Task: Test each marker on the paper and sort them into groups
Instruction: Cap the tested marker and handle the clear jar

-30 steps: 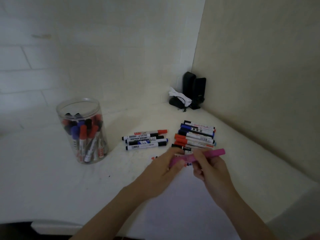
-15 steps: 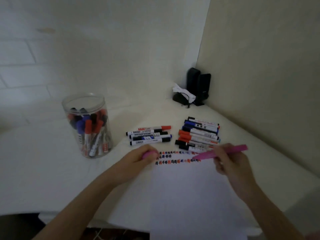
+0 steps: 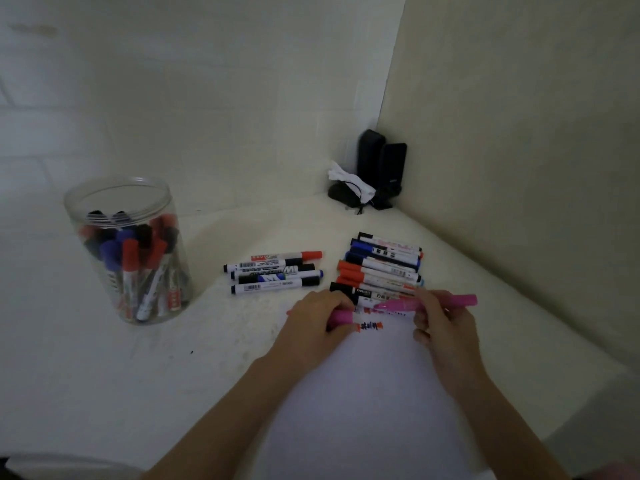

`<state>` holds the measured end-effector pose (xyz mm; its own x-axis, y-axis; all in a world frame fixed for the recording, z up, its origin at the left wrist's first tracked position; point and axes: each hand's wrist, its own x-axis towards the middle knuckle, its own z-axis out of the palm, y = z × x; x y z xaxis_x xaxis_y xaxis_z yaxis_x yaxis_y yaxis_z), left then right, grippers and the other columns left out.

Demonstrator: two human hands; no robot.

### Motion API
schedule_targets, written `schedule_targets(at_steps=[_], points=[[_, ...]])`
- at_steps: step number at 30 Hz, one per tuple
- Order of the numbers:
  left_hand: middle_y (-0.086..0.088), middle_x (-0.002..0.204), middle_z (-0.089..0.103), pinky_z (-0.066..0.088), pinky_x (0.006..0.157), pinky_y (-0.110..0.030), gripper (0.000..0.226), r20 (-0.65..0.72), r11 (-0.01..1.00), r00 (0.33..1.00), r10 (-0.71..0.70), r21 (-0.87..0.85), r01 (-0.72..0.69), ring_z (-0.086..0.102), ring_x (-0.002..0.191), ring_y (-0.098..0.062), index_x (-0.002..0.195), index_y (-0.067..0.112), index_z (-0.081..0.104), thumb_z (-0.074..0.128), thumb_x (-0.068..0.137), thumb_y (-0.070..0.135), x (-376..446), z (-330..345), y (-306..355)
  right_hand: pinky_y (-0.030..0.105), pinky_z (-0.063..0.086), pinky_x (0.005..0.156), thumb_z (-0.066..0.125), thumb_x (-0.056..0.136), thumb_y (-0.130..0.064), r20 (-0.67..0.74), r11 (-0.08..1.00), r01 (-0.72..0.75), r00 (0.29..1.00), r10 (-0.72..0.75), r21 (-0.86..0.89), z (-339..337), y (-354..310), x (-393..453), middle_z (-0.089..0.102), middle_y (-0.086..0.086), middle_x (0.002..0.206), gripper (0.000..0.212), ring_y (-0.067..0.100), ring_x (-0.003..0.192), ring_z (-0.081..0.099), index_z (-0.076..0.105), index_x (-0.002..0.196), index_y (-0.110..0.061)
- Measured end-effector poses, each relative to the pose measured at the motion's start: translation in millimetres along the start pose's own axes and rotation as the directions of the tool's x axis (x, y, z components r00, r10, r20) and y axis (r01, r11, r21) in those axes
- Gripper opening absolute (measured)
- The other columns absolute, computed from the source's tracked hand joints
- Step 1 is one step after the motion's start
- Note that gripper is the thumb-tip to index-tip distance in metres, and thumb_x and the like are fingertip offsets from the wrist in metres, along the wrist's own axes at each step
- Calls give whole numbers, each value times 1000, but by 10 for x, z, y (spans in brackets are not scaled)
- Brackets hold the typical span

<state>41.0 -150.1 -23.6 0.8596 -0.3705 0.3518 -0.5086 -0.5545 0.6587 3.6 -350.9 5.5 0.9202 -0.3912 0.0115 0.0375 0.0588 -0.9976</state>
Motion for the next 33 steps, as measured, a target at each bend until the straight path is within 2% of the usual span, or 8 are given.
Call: schedule_targets(at_steps=[5, 8, 11, 18, 22, 24, 29, 33], points=[[20, 99, 53, 33, 79, -9, 25, 4, 998, 999, 38, 41, -39, 44, 90, 3, 104, 33, 59, 69, 82, 40, 4, 75, -162, 21, 35, 39, 54, 98, -22, 29, 994, 107, 994, -106, -35, 39, 23, -29, 70, 7, 71, 21, 11, 57, 58, 72, 96, -10], [19, 96, 55, 34, 76, -11, 23, -14, 998, 998, 55, 43, -55, 46, 88, 3, 101, 31, 61, 71, 81, 38, 21, 76, -172, 23, 40, 40, 61, 93, -20, 73, 985, 134, 989, -126, -114, 11, 28, -29, 70, 7, 73, 15, 11, 59, 61, 70, 99, -9], [14, 96, 59, 42, 78, -19, 24, -6, 999, 999, 32, 16, -32, 49, 88, -2, 100, 28, 63, 73, 80, 37, 10, 56, -140, 21, 42, 42, 74, 82, -11, 3, 978, 149, 989, -150, -146, -10, 80, -19, 65, 6, 67, 14, 10, 47, 54, 66, 89, -1], [17, 93, 60, 48, 78, -25, 23, 62, 999, 998, -6, -38, 8, 53, 88, -2, 96, 32, 63, 77, 77, 34, -142, -141, -194, 29, 42, 50, 66, 90, -21, -30, 931, 214, 972, -233, -295, -40, 171, -16, 58, 2, 49, 23, 11, 42, 50, 62, 70, -9], [17, 91, 61, 49, 77, -27, 23, 65, 999, 998, -23, -46, 26, 54, 87, -2, 94, 34, 63, 78, 76, 34, -170, -194, -179, 22, 43, 48, 70, 86, -29, 31, 941, 194, 981, -192, -277, 92, 148, -56, 60, 1, 50, 26, 9, 43, 53, 68, 70, -9], [19, 91, 60, 50, 77, -28, 23, 61, 999, 998, -24, -46, 27, 54, 87, -2, 94, 34, 62, 78, 76, 34, -171, -184, -168, 20, 47, 52, 72, 84, -33, 64, 916, 191, 981, -180, -352, 140, 179, -76, 66, -2, 55, 21, 7, 49, 60, 71, 71, -17], [19, 91, 60, 49, 77, -27, 24, 46, 997, 998, -35, -61, 38, 54, 86, -1, 93, 34, 63, 79, 75, 34, -186, -181, -170, 5, 43, 57, 73, 84, -30, 54, 859, 219, 974, -218, -463, 123, 225, -86, 67, -9, 58, 13, -2, 59, 64, 73, 79, -18], [20, 90, 59, 50, 77, -25, 26, 45, 996, 998, -52, -71, 55, 54, 86, 0, 92, 37, 61, 79, 74, 36, -188, -178, -174, 5, 44, 57, 74, 83, -29, 43, 839, 232, 969, -242, -492, 132, 228, -103, 67, -10, 59, 13, -2, 60, 64, 68, 72, -27]])
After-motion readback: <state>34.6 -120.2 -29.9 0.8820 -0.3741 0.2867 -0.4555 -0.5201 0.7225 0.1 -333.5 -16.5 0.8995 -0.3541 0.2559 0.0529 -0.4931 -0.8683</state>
